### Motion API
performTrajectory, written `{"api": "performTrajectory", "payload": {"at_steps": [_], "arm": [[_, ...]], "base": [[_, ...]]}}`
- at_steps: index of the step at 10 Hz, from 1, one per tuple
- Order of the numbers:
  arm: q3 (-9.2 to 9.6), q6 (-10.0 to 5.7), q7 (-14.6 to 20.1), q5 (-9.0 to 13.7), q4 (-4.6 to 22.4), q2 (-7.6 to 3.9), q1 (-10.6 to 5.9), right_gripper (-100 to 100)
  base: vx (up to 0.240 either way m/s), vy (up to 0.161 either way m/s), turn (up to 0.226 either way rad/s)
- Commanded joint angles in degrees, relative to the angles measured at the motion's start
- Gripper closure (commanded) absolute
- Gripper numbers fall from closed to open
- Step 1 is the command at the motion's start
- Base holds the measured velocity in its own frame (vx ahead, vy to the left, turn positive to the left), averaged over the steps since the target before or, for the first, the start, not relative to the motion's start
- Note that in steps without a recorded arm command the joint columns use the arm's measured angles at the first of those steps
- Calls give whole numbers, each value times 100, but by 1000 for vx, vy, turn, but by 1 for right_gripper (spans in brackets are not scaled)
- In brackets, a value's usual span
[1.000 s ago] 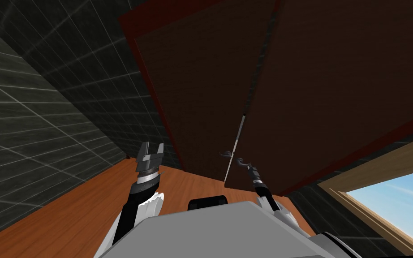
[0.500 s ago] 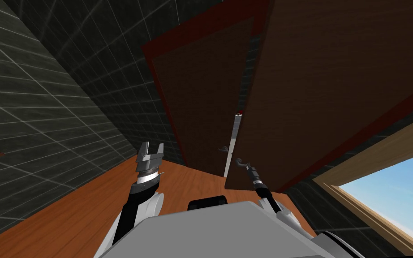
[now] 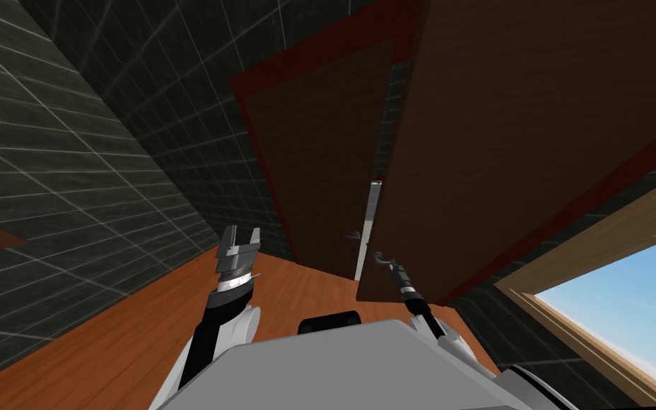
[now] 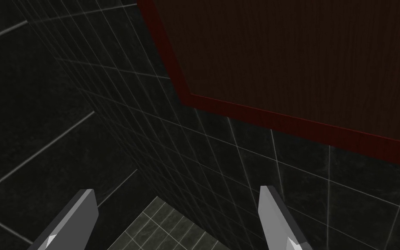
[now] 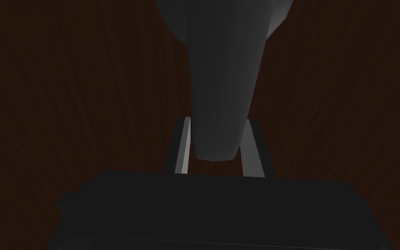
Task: Pull the door open
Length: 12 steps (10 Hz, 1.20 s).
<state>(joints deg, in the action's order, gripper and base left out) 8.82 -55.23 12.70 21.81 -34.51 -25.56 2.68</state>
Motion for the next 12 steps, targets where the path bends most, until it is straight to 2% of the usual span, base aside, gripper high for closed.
{"api": "performTrajectory", "payload": {"at_steps": [1, 4, 5, 6, 10, 11, 12], "arm": [[0, 0, 0, 0, 0, 0, 0, 100], [225, -245, 174, -47, -68, -142, 182, 100], [225, -245, 174, -47, -68, -142, 182, 100], [343, -376, 266, -75, -93, -208, 266, 100], [620, -681, 481, -139, -151, -363, 460, 100], [515, -596, 434, -91, -174, -407, 484, 100], [620, -763, 483, -78, -154, -456, 604, 100]], "base": [[4, -12, -30], [-172, -29, 135], [-158, -50, 72], [-164, -45, 119], [-194, -47, 137], [-80, -26, 6], [-128, -33, 159]]}}
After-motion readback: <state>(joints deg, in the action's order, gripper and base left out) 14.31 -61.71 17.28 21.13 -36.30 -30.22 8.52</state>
